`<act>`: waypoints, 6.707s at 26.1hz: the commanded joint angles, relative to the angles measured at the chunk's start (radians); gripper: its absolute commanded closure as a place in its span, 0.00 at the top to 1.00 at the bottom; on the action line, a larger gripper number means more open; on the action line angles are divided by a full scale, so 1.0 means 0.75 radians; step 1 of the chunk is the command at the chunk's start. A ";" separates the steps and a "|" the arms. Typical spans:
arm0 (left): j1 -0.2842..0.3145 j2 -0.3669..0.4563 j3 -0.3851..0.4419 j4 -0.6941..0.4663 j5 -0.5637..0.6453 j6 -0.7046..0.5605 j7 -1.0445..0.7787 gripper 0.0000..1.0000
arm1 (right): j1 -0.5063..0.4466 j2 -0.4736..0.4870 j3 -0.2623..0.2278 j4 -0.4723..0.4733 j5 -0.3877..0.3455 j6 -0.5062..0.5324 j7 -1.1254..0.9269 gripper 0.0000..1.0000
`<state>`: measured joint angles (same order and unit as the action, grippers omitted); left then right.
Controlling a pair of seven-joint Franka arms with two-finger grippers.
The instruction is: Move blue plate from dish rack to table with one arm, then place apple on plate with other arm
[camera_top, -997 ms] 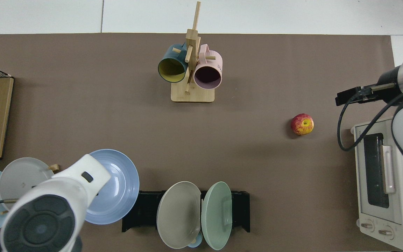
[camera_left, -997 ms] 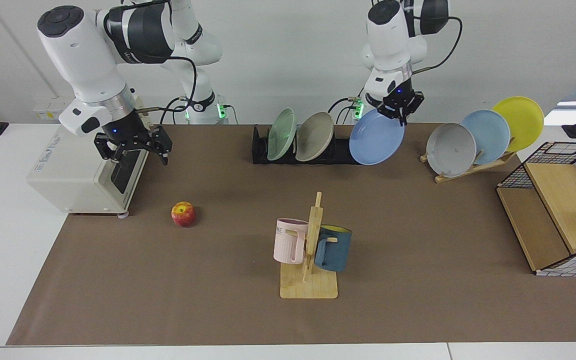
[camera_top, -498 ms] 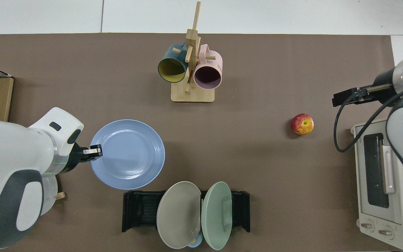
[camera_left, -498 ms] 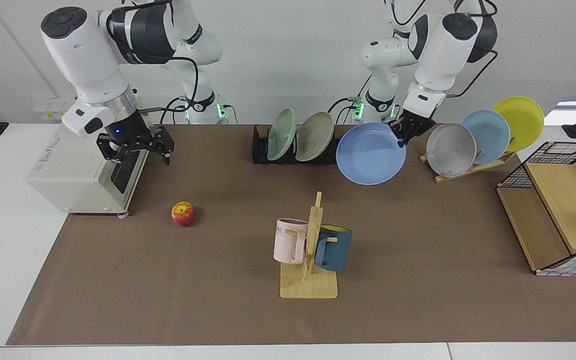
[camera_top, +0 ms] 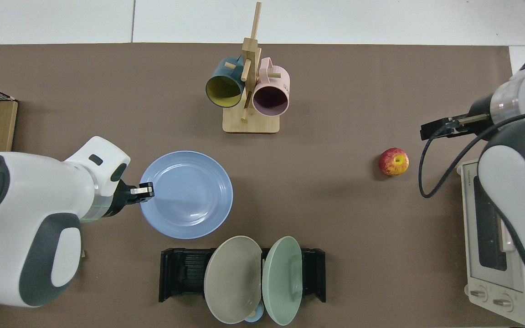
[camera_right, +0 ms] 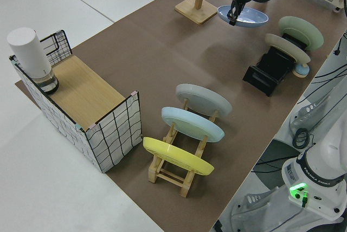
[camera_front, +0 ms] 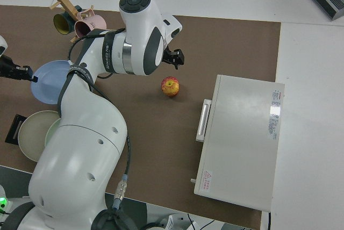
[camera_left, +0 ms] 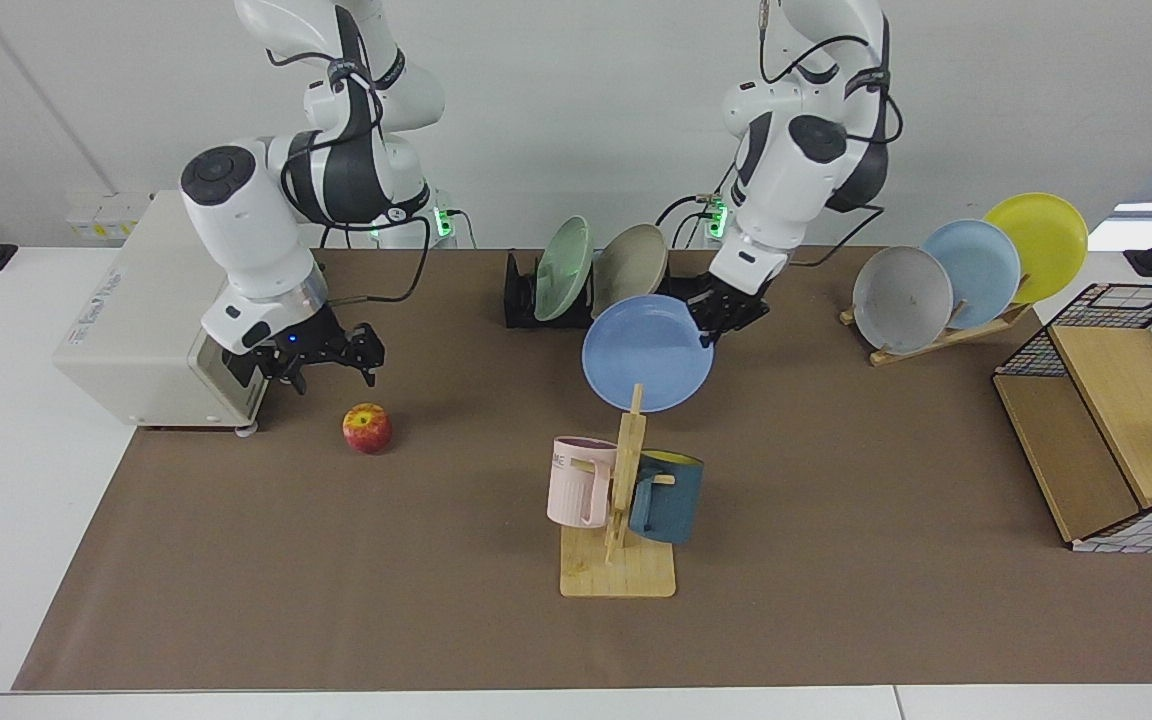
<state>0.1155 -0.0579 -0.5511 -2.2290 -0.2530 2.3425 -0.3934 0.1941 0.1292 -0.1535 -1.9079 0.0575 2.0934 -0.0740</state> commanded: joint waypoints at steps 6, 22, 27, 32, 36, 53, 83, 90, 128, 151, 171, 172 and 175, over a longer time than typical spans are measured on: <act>-0.029 0.149 -0.057 -0.090 0.018 0.274 -0.060 0.00 | 0.034 0.106 0.004 -0.099 -0.001 0.183 0.052 1.00; -0.031 0.179 -0.057 -0.084 0.074 0.274 -0.071 0.93 | 0.015 0.249 0.002 -0.156 -0.001 0.297 0.013 0.61; -0.011 0.171 -0.032 -0.021 0.194 0.123 -0.075 0.98 | 0.015 0.237 0.000 -0.142 -0.003 0.214 -0.010 0.00; -0.015 0.151 0.076 0.217 0.335 -0.318 -0.048 0.99 | 0.034 0.184 -0.002 -0.082 -0.003 0.089 -0.006 0.00; -0.015 0.098 0.180 0.329 0.370 -0.564 0.064 0.99 | 0.040 0.102 0.000 -0.046 -0.007 0.003 -0.004 0.00; -0.017 -0.043 0.502 0.534 0.356 -0.955 0.594 1.00 | 0.451 0.067 0.000 0.136 -0.011 -0.138 0.509 0.00; -0.015 -0.050 0.506 0.536 0.372 -0.943 0.594 1.00 | 0.805 0.349 0.008 0.055 0.164 0.260 1.013 0.00; -0.015 -0.056 0.500 0.536 0.372 -0.941 0.594 1.00 | 0.835 0.374 0.008 0.049 0.203 0.293 1.029 0.57; -0.015 -0.056 0.500 0.536 0.374 -0.935 0.592 1.00 | 0.269 -0.074 -0.065 0.216 -0.019 -0.146 0.003 1.00; -0.015 -0.056 0.508 0.538 0.374 -0.935 0.590 1.00 | 0.003 -0.174 -0.063 0.216 -0.024 -0.327 -0.190 1.00; -0.017 -0.076 0.540 0.573 0.376 -0.957 0.590 1.00 | 0.019 -0.193 -0.065 0.220 -0.019 -0.382 -0.190 1.00; -0.017 -0.076 0.540 0.573 0.376 -0.957 0.590 1.00 | 0.019 -0.195 -0.065 0.220 -0.019 -0.384 -0.188 1.00; -0.015 -0.076 0.540 0.573 0.376 -0.957 0.590 1.00 | 0.019 -0.205 -0.067 0.220 -0.019 -0.398 -0.186 1.00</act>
<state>0.1094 -0.1103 -0.1522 -1.8105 0.0132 1.6470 0.0420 0.2072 0.0050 -0.2051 -1.7299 0.0559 1.8226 -0.2243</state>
